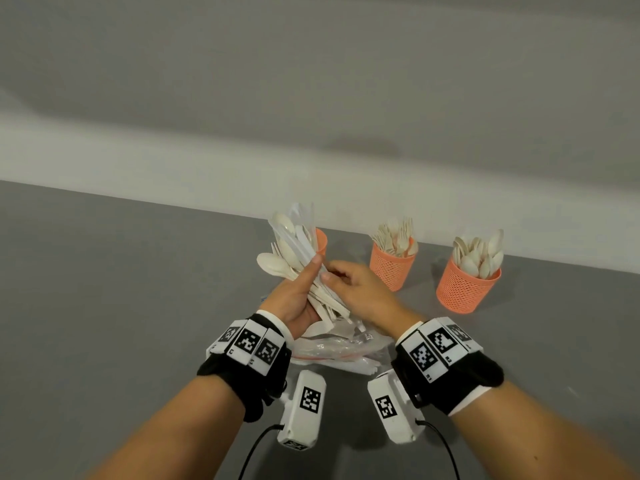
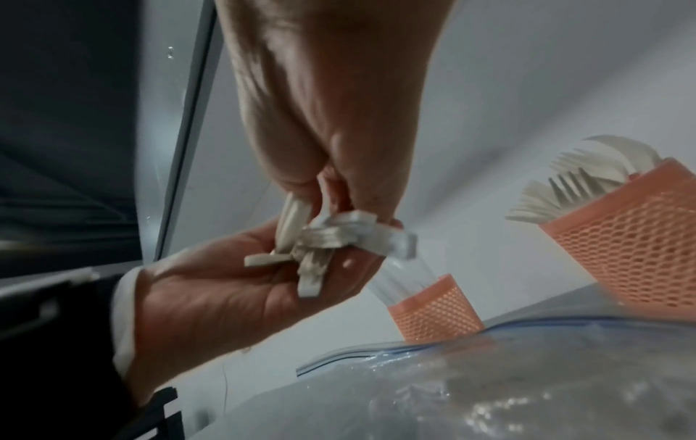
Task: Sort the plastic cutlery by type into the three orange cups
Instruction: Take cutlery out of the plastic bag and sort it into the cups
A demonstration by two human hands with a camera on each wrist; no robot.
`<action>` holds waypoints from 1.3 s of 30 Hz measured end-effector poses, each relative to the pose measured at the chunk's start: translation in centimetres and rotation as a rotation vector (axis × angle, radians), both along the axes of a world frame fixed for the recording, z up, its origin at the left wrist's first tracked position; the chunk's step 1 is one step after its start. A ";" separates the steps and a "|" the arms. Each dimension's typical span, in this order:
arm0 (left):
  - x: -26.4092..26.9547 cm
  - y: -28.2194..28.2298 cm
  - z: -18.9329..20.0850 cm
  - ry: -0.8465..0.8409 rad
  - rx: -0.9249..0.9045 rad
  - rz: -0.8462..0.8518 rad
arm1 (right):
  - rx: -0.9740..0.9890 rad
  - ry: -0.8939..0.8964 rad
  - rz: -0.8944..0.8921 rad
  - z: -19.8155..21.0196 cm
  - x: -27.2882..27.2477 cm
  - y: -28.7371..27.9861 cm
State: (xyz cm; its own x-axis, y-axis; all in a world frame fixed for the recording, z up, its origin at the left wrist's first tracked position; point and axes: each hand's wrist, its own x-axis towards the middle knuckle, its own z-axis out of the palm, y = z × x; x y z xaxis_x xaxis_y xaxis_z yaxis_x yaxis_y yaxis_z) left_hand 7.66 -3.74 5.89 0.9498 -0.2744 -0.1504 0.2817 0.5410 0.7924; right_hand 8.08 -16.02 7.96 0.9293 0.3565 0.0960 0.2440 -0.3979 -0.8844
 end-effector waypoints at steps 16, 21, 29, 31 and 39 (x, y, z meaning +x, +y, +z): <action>2.4 2.5 0.0 -0.035 0.068 -0.066 | 0.078 0.178 0.014 1.5 2.5 1.5; 3.9 4.2 0.0 0.017 0.105 0.052 | 0.133 0.115 0.007 3.0 5.3 1.2; 6.4 7.2 0.5 0.023 0.083 0.117 | 0.272 -0.097 -0.210 3.1 13.8 2.9; 6.8 7.4 0.4 0.011 0.108 0.081 | 0.314 -0.095 -0.230 1.9 14.7 4.1; 7.9 7.6 -0.3 -0.044 0.150 0.025 | 0.160 -0.116 -0.279 -3.3 16.7 4.6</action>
